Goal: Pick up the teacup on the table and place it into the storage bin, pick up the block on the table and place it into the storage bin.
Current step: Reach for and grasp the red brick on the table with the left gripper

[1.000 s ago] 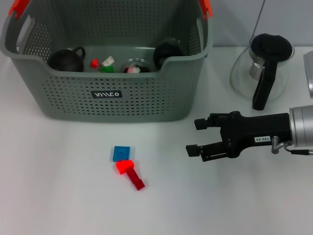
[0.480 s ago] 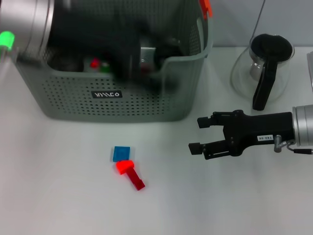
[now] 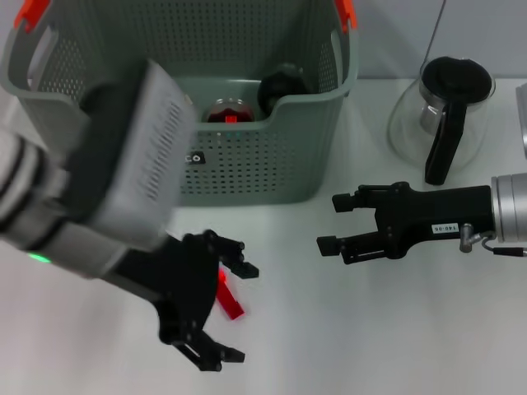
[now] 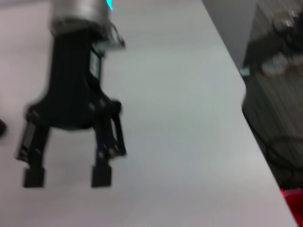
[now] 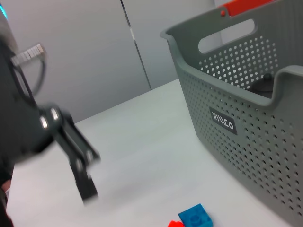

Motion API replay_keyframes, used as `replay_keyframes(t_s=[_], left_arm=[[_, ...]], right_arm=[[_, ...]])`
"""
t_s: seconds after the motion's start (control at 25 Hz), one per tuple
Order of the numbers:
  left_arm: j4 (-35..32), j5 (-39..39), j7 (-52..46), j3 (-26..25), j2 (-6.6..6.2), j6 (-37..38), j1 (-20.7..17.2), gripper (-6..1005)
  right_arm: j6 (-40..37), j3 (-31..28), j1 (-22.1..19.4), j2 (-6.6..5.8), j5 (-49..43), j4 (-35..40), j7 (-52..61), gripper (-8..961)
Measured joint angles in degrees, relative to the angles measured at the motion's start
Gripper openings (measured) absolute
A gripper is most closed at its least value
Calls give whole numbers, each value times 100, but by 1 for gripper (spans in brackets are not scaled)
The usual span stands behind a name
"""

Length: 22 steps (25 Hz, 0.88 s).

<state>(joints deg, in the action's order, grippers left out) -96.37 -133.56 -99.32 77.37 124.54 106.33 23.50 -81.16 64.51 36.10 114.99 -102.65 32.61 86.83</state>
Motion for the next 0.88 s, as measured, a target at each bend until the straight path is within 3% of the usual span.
replay_keyframes(t_s=[0.28,0.44,0.88], left_arm=[[926,-1181,501,1278,-1,-1386,248,916],[1293,-1594,471,1870,-3,-1762,477,911],[2179,-1744,447,2069,-15,-2079,1145,880]], right_arm=[[-1,0,-14,26,0,-4,42,924],[-2,-3,-29,35,0,-2,82,924],[-5,-19,-48,74,2,0,79,924]])
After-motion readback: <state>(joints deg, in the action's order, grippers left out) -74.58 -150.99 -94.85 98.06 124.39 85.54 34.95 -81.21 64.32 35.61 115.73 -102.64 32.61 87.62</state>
